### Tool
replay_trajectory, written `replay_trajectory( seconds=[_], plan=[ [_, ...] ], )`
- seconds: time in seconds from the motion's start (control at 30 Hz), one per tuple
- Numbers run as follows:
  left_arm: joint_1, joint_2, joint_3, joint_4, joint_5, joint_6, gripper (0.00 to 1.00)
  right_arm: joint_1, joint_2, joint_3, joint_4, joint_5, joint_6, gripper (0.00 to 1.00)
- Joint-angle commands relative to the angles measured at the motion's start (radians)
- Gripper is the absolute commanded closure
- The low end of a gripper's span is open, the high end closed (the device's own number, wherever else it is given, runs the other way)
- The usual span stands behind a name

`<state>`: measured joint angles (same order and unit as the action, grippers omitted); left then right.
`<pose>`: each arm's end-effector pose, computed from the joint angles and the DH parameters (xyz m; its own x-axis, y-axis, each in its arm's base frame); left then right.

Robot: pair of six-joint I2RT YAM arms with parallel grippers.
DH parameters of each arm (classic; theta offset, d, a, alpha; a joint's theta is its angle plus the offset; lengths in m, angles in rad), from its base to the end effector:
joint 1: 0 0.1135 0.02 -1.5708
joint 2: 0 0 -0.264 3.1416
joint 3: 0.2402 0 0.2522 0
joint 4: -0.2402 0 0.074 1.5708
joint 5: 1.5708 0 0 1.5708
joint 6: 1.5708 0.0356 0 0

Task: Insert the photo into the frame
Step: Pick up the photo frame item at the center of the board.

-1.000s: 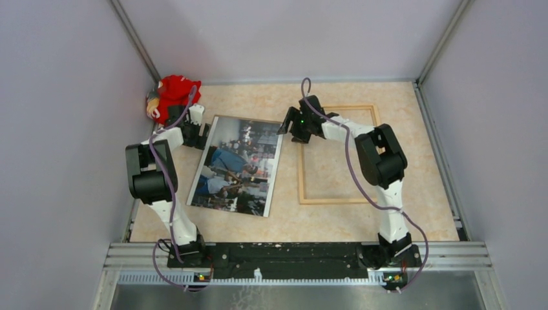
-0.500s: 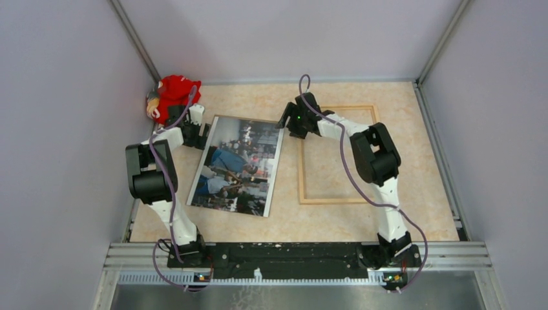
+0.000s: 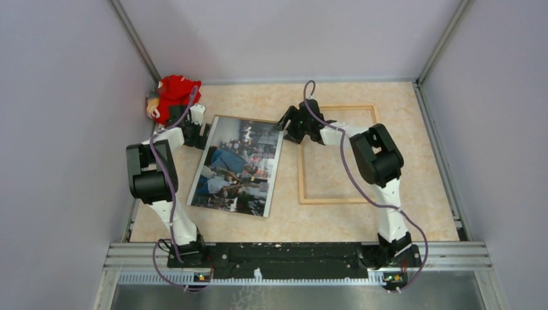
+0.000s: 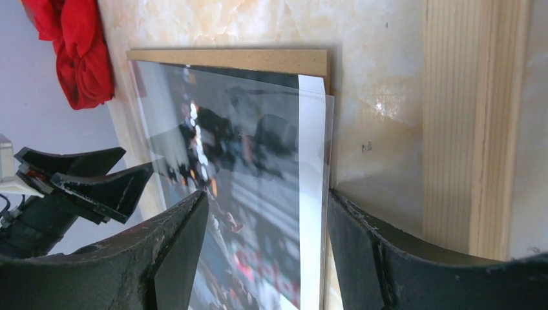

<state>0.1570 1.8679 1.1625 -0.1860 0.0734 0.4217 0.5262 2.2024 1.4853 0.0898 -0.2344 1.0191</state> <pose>0.3871 0.0586 0.1676 -0.7463 0.2952 -0.5966 0.2138 0.9551 0.2051 0.4177 0.2522 0.1470 -0.8205 0.4814 -0.3082 0.0910 0.6424 0.7610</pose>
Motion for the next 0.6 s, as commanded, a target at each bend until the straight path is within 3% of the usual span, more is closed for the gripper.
replay_trajectory(
  seconds=[0.0,0.3,0.57],
  plan=[
    [-0.024,0.047,-0.055,-0.072,-0.01,0.012,0.08,0.011,-0.108,-0.027,0.091,-0.046,0.035,0.34],
    [-0.028,0.048,-0.056,-0.07,-0.021,0.012,0.08,0.025,-0.159,-0.036,0.128,-0.07,0.01,0.36],
    [-0.029,0.051,-0.059,-0.07,-0.027,0.012,0.08,0.067,-0.121,0.121,-0.179,0.04,-0.159,0.36]
  ],
)
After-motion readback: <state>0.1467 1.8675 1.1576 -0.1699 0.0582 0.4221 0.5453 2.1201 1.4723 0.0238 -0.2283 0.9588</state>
